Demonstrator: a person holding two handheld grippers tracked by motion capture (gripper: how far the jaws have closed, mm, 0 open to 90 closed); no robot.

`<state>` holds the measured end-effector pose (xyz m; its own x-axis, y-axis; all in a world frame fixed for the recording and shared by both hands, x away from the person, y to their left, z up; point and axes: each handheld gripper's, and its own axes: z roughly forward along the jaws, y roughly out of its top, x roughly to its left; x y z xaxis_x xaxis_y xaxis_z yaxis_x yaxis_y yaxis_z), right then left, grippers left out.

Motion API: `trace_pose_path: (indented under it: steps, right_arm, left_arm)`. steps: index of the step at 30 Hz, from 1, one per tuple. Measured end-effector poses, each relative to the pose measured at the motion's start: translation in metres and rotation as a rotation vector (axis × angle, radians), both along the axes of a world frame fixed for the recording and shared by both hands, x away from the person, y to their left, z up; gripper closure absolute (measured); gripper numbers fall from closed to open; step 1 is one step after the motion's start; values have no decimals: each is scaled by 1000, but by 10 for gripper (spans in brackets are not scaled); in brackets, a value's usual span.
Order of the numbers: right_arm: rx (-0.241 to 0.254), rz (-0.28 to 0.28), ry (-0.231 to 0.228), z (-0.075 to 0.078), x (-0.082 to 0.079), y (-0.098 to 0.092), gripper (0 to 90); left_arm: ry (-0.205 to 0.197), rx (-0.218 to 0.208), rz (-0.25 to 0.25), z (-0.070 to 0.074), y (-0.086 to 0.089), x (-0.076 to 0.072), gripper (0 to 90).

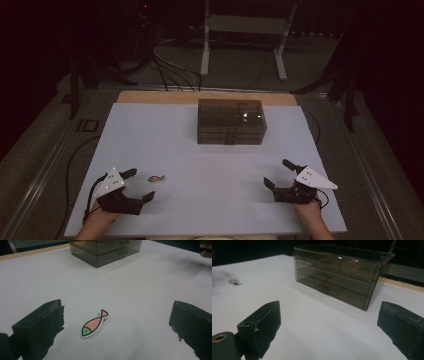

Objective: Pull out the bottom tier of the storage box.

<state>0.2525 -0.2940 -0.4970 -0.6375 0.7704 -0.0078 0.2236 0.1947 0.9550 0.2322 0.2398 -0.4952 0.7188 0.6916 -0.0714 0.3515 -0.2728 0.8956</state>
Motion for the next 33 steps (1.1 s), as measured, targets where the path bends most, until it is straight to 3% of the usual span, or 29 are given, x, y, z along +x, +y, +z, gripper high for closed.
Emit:
trace_pose_path:
  steps: [5, 11, 18, 33]
  right_arm:
    - [4, 1, -1, 1, -3, 2, 54]
    - [-20, 40, 17, 3, -4, 11, 53]
    - [-47, 83, 15, 15, -2, 18, 53]
    - [-107, 110, -44, 36, 9, 23, 54]
  left_arm:
    - [-3, 1, -1, 0, 0, -1, 0]
    - [-10, 0, 3, 1, 1, -2, 0]
    - [-13, -10, 5, 2, 3, -2, 0]
    - [-12, -2, 9, 2, 3, -2, 0]
